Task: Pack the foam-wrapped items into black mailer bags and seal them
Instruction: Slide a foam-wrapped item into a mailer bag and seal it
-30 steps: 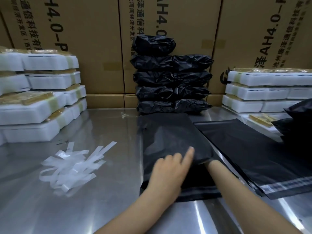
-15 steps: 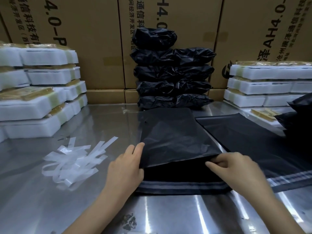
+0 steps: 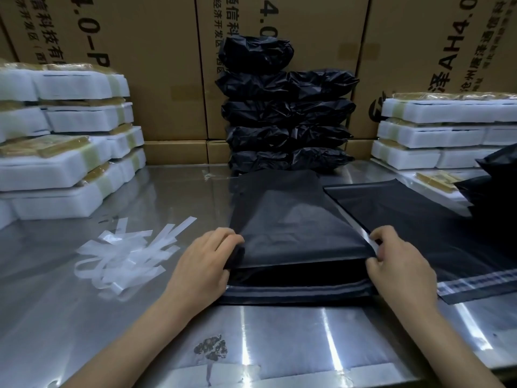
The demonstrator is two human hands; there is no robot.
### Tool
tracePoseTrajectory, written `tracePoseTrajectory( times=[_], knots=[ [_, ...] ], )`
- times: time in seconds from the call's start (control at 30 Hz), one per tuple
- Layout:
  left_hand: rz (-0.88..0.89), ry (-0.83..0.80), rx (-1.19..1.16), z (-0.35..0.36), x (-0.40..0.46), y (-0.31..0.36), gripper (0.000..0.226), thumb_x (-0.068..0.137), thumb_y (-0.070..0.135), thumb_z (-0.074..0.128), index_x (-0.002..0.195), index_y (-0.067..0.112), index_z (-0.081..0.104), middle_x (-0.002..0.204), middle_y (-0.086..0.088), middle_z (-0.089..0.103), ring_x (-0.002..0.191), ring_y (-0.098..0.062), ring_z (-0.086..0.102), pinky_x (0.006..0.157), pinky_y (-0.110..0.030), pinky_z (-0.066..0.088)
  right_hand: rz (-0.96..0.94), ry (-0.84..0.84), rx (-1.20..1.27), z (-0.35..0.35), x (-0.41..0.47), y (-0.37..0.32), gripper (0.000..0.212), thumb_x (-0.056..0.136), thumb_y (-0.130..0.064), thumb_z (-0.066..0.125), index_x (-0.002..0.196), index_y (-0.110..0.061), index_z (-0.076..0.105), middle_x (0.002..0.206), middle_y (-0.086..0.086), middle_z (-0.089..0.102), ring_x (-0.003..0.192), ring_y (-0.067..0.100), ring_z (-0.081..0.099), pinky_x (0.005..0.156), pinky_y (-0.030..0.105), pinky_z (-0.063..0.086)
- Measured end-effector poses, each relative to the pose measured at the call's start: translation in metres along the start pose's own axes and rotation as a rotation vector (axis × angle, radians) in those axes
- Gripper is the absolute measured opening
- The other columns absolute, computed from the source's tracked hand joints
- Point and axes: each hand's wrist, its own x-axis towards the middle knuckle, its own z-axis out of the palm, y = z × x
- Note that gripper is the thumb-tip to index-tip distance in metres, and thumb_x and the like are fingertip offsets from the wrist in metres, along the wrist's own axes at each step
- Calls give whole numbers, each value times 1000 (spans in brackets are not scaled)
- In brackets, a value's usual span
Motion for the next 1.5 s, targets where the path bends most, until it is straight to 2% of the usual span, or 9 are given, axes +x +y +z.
tracePoseTrajectory(
  times=[0.07, 0.17, 0.33, 0.6, 0.77, 0.97, 1.23, 1.33, 1.5],
  knots=[
    [3, -68, -21, 5, -1, -5, 68, 64, -9, 55, 126, 18, 55, 136, 2, 49, 128, -22, 45, 107, -36, 33, -19, -95, -115, 4, -5, 6, 44, 81, -9, 57, 122, -21, 49, 88, -5, 49, 77, 18, 43, 47, 27, 24],
    [6, -185, -29, 11, -3, -12, 78, 79, -5, 45, 147, 28, 28, 156, 14, 15, 146, -10, 7, 114, -25, -2, -138, -212, -220, 8, -12, 13, 67, 85, -9, 51, 145, -31, 32, 128, -1, 42, 103, 19, 45, 62, 27, 40],
    [82, -370, -28, 15, -1, -26, 70, 92, 3, 34, 150, 35, 12, 154, 23, 0, 145, -1, 1, 113, -16, -3, -351, -331, -325, 5, -9, 11, 80, 87, -1, 43, 152, -38, 14, 158, -16, 15, 140, 12, 22, 102, 24, 36],
    [17, -518, -36, 0, 12, -25, 62, 85, 26, 45, 145, 37, 32, 154, 17, 24, 138, -5, 29, 115, -27, 19, -297, -558, -351, 0, 3, 4, 77, 88, -3, 40, 153, -32, 10, 159, -14, 6, 145, 14, 9, 115, 33, 24],
    [124, -429, -23, -8, 37, 6, 80, 73, 56, 46, 146, 27, 31, 152, 8, 31, 138, -10, 30, 111, -26, 24, -448, -585, -167, -8, 5, -25, 90, 82, -48, 59, 153, -31, 8, 158, -12, 5, 145, 12, 1, 119, 33, 12],
    [68, -234, -134, 28, 74, 46, 43, 96, 30, 41, 136, 14, 46, 140, 0, 45, 126, -19, 44, 103, -34, 36, -371, -329, 230, 32, 11, -76, 43, 91, -26, 47, 133, -24, 52, 131, -6, 56, 125, 13, 45, 107, 31, 32],
    [-105, -163, -175, 51, 57, 19, 72, 82, 75, 35, 131, 25, 50, 123, 10, 47, 115, -12, 43, 95, -28, 39, -52, -91, -22, 57, 24, -45, 35, 99, -36, 35, 74, -18, 50, 83, -1, 60, 89, 23, 56, 82, 37, 36],
    [-79, -160, -195, 48, 56, 17, 84, 71, 82, 41, 135, 27, 44, 129, 13, 45, 118, -10, 42, 96, -27, 37, -66, -17, -65, 56, 23, -45, 37, 99, -37, 36, 71, -17, 51, 79, -1, 61, 84, 23, 56, 81, 36, 35],
    [65, -153, -169, 47, 59, 26, 74, 71, 51, 61, 138, 24, 42, 131, 9, 47, 118, -13, 46, 93, -24, 38, -417, -40, 27, 57, 13, -72, 29, 93, -42, 48, 96, -20, 67, 89, -6, 67, 88, 18, 59, 83, 32, 38]
  ],
)
